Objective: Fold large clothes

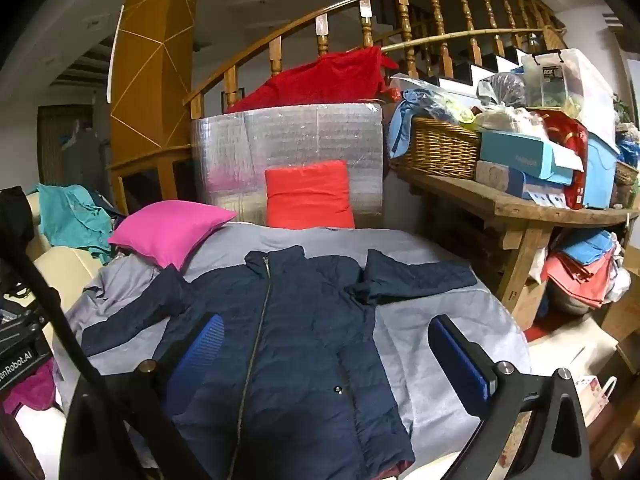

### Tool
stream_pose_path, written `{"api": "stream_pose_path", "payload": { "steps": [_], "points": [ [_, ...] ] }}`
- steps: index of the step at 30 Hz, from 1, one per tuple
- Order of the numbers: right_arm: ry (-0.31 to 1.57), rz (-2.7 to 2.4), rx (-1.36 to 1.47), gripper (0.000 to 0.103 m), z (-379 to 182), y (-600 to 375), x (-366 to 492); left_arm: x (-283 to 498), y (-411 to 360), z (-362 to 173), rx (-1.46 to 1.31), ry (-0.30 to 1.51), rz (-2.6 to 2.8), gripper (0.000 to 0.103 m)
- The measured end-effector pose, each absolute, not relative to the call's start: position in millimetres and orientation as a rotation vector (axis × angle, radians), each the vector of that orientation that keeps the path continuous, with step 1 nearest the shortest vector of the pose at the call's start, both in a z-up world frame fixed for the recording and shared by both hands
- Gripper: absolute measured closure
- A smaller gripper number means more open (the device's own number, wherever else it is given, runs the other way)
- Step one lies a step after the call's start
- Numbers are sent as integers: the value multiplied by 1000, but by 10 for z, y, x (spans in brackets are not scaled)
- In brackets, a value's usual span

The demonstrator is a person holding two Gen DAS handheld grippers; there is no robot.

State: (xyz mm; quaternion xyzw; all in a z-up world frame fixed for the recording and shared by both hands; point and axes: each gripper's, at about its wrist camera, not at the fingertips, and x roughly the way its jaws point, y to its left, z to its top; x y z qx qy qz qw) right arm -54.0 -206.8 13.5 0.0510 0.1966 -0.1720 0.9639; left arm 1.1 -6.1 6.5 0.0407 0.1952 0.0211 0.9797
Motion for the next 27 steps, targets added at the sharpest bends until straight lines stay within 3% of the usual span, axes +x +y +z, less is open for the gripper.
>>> {"api": "stream_pose_path", "payload": {
  "steps": [27],
  "points": [
    [446, -365, 118, 0, 35, -2132, -460, 66, -29, 25, 82, 413, 38, 0]
  ]
}}
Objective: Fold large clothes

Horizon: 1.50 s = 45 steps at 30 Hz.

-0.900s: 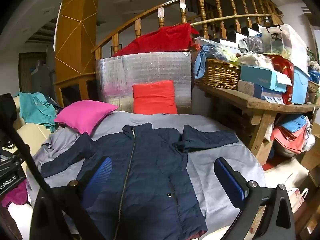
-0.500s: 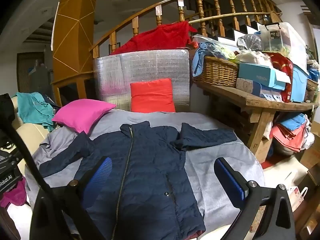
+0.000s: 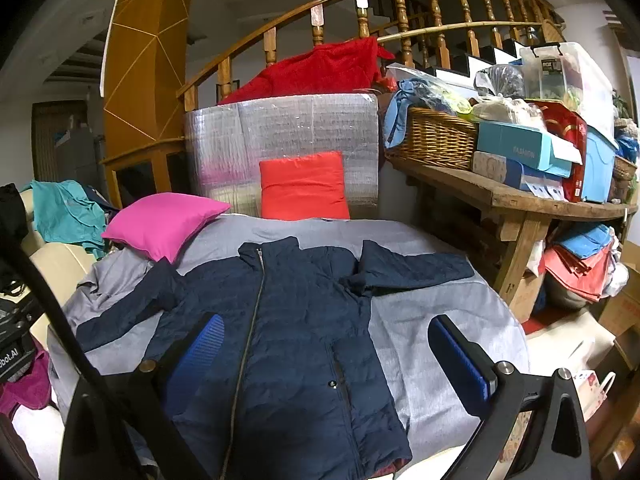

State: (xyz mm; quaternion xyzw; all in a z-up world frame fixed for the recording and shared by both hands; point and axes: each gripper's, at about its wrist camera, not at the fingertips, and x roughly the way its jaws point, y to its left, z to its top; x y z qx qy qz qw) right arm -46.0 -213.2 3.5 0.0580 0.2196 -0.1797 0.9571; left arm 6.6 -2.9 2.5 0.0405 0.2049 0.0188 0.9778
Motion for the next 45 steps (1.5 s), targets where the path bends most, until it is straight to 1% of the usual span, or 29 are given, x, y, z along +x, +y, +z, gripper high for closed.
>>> {"api": "stream_pose_path", "payload": {
  "steps": [45],
  "points": [
    [489, -390, 115, 0, -71, -2218, -340, 141, -40, -25, 90, 437, 32, 0]
  ]
}}
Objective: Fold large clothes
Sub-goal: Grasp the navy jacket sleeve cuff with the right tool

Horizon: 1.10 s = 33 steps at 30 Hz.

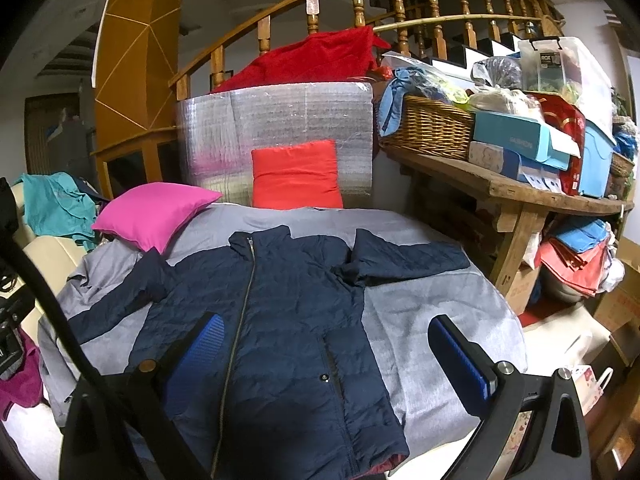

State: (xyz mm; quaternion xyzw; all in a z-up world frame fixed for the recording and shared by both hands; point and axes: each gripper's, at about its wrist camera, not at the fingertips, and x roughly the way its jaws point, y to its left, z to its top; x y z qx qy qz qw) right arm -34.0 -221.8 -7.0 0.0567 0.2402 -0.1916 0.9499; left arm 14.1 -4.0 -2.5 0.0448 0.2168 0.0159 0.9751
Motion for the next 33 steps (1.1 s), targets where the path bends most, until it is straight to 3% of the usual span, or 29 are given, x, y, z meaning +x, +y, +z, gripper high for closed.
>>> {"api": "stream_pose_path", "payload": {
  "steps": [11, 18, 25, 29, 33],
  "points": [
    [455, -389, 127, 0, 14, -2382, -284, 222, -72, -7, 79, 451, 35, 0],
    [425, -290, 333, 0, -61, -3160, 119, 1104, -177, -338, 29, 651, -58, 0],
    [545, -263, 831, 0, -921, -4823, 946, 2285, -343, -1021, -125, 833, -31, 0],
    [441, -276, 1143, 0, -1533, -5590, 1157, 2834, -578, -1352, -153, 899, 10, 0],
    [415, -289, 1260, 0, -1879, -6001, 1434, 3197, -860, -1539, -120, 914, 31, 0]
  ]
}}
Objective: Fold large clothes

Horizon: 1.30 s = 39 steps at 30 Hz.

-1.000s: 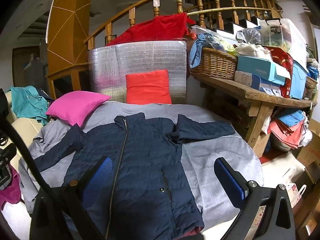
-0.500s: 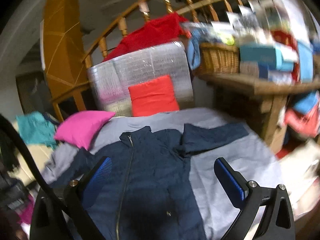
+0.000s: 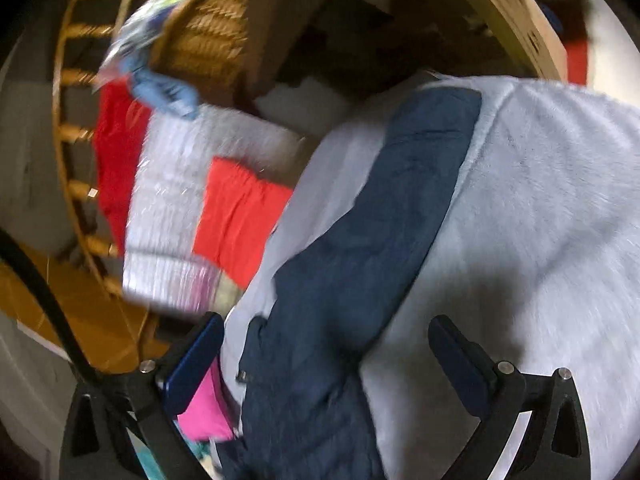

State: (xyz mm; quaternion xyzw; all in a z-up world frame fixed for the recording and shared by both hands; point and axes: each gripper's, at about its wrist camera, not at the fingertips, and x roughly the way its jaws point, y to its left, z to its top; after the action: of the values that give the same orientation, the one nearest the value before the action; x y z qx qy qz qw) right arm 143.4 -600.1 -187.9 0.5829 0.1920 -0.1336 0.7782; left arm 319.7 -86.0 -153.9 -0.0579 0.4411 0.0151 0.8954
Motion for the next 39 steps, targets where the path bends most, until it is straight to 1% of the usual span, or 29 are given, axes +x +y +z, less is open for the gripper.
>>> {"api": "stream_pose_path", "payload": {
  "steps": [2, 6, 9, 12, 15, 16, 17, 18, 19, 20, 22, 25, 29, 31, 33, 36, 37, 38, 39],
  "points": [
    [404, -295, 1276, 0, -1998, -6155, 1622, 3299, -983, -1592, -95, 901, 27, 0],
    [470, -326, 1297, 0, -2251, -6235, 1907, 3285, -1205, -1700, 20, 835, 30, 0],
    [551, -339, 1329, 2, -2422, -6195, 2090, 3344, -1344, -1775, 89, 884, 3, 0],
    [552, -342, 1306, 3, -2399, -6104, 2192, 3233, -1441, -1749, 135, 876, -34, 0],
    [548, -341, 1323, 7, -2461, -6093, 2263, 3139, -1484, -1720, 148, 877, -89, 0],
    [556, -355, 1324, 15, -2509, -6099, 2294, 3122, -1479, -1706, 146, 878, -102, 0],
    [555, -362, 1324, 26, -2542, -6109, 2312, 3114, -1489, -1700, 148, 872, -104, 0],
    [555, -369, 1322, 32, -2562, -6126, 2325, 3120, -1491, -1699, 152, 868, -100, 0],
    [549, -356, 1326, 44, -2595, -6155, 2352, 3129, -1492, -1704, 158, 863, -91, 0],
    [546, -338, 1340, 54, -2645, -6180, 2365, 3136, -1477, -1709, 159, 862, -81, 0],
    [538, -330, 1351, 64, -2695, -6177, 2367, 3170, -1415, -1710, 143, 865, -66, 0],
    [496, -301, 1288, 69, -2508, -6075, 2370, 3229, -1301, -1674, 118, 856, -36, 0],
    [441, -138, 1089, 69, -1902, -5606, 2466, 3280, -1129, -1561, 86, 822, 13, 0],
    [461, -36, 1004, 69, -1688, -5187, 2569, 3302, -1038, -1519, 72, 804, 45, 0],
    [503, 40, 952, 69, -1637, -4833, 2668, 3321, -977, -1515, 61, 802, 66, 0],
    [637, 105, 919, 69, -1812, -4351, 2934, 3365, -881, -1542, 41, 816, 93, 0],
    [676, 98, 910, 63, -1882, -4294, 3001, 3376, -855, -1554, 37, 819, 100, 0],
    [722, 91, 921, 53, -1983, -4264, 3053, 3388, -831, -1562, 33, 822, 105, 0],
    [749, 96, 952, 48, -2045, -4264, 3073, 3390, -816, -1564, 32, 822, 107, 0]
  ]
}}
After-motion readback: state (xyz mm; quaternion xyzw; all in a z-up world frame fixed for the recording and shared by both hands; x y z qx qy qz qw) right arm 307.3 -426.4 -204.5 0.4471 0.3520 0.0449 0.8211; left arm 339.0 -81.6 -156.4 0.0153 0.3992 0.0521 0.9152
